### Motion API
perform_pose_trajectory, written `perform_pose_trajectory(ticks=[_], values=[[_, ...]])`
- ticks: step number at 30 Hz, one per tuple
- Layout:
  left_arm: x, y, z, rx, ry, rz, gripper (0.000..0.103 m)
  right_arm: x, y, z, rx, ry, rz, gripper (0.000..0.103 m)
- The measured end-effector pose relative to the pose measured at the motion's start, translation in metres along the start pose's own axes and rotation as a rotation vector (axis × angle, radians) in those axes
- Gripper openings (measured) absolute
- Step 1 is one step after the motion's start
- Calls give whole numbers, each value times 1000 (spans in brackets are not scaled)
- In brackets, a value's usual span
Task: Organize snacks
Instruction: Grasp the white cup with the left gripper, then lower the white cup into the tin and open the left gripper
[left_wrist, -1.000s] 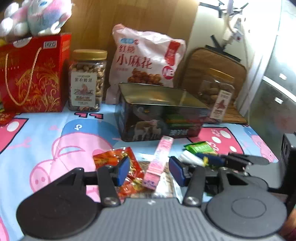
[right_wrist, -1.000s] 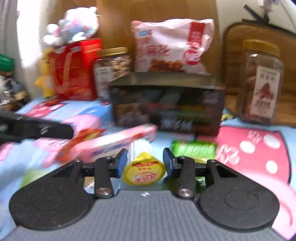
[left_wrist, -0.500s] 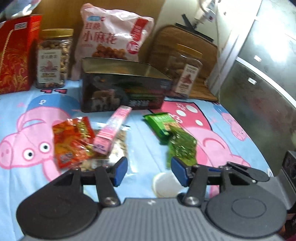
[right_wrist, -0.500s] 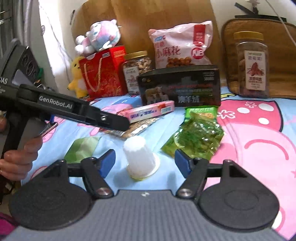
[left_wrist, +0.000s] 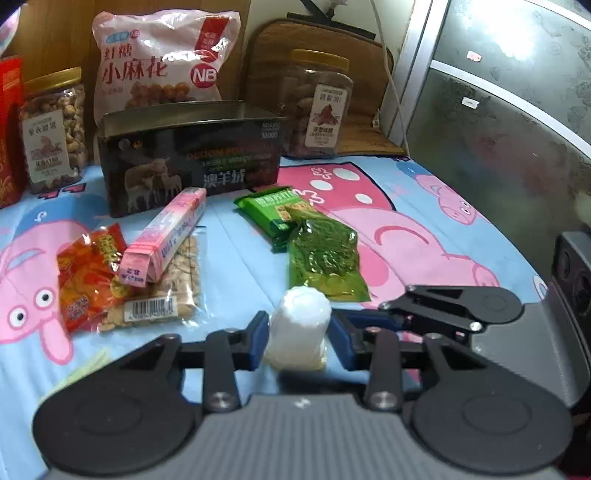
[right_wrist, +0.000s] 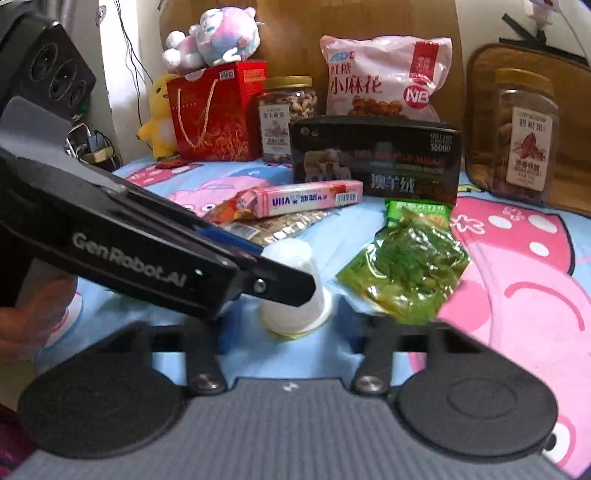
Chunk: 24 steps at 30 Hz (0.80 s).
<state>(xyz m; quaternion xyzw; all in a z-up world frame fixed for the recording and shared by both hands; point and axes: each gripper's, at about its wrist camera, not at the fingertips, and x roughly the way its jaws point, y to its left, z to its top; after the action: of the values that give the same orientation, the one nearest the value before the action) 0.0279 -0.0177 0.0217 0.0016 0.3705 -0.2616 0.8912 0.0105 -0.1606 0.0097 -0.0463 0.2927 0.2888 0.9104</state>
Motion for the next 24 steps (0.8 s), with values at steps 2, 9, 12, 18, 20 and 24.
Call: perform_pose_trajectory(ticks=[2,9,12,18,20,24], values=[[-2,-3,1,14,-10,5,34,-2,1,4,3,-16,-1,34],[-27,4,39,50,-139,33,34,-3,-1,48,-73,-168,-47,34],[-29,18,70,31,-187,44,34,10,-13,75,-92,-226,-63,34],[9,57,136,-29,-207,62,34,64,-51,123,-54,-216,-76,34],[26,75,150,-71,-192,59,34,84,-63,133,-42,-190,-76,34],[57,97,166,-122,-164,76,34,112,-73,138,-40,-159,-89,34]])
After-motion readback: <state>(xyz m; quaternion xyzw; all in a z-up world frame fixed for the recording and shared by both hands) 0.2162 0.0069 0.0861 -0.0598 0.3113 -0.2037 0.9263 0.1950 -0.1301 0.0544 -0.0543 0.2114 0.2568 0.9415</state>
